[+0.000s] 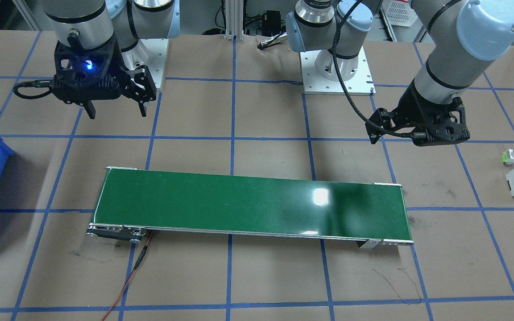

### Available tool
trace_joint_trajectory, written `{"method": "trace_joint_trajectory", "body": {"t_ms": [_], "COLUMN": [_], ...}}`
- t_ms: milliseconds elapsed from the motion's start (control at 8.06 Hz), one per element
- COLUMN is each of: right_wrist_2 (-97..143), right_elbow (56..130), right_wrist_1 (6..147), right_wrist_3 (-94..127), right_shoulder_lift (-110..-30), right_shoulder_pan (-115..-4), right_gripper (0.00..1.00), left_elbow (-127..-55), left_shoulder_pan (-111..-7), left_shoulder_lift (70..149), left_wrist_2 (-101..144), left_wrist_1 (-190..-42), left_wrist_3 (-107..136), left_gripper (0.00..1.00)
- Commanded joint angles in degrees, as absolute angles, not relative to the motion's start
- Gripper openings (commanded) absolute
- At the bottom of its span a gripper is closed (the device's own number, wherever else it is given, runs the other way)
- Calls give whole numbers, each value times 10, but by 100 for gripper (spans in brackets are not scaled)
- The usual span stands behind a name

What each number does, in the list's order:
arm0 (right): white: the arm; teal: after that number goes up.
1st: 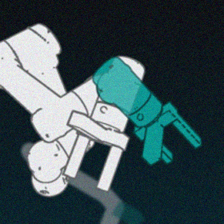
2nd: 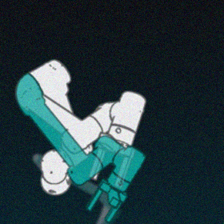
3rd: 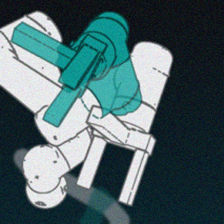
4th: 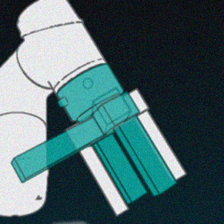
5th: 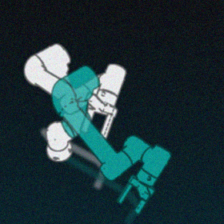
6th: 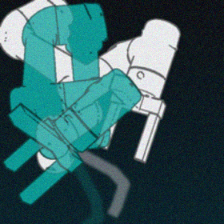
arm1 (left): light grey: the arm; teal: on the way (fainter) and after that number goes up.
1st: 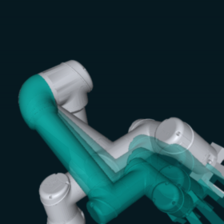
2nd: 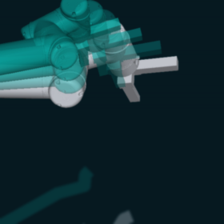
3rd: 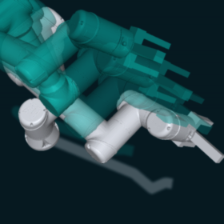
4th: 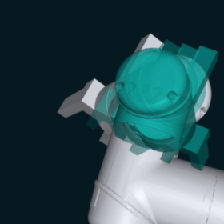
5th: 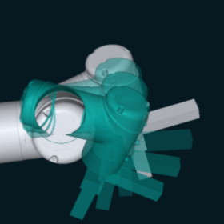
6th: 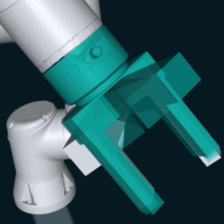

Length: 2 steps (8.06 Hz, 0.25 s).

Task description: Move capacitor from left to right

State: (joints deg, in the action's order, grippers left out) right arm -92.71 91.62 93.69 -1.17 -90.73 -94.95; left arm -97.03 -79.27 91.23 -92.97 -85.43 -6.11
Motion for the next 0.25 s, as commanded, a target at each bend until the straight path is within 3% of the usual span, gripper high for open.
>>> {"method": "trace_joint_trajectory", "body": {"t_ms": [0, 124], "right_wrist_2": [-933, -933], "right_elbow": [916, 916], "right_wrist_1": [936, 937], "right_wrist_3": [-12, -15], "right_shoulder_lift": [-907, -907], "right_shoulder_pan": [-949, -949], "right_gripper": [100, 100], "left_elbow": [-970, -970], "left_shoulder_pan": [-792, -792], "left_shoulder_lift": [912, 913], "left_wrist_2": [-930, -930], "left_wrist_1": [-853, -853], "left_wrist_3": [-62, -62], "left_gripper": [100, 100]}}
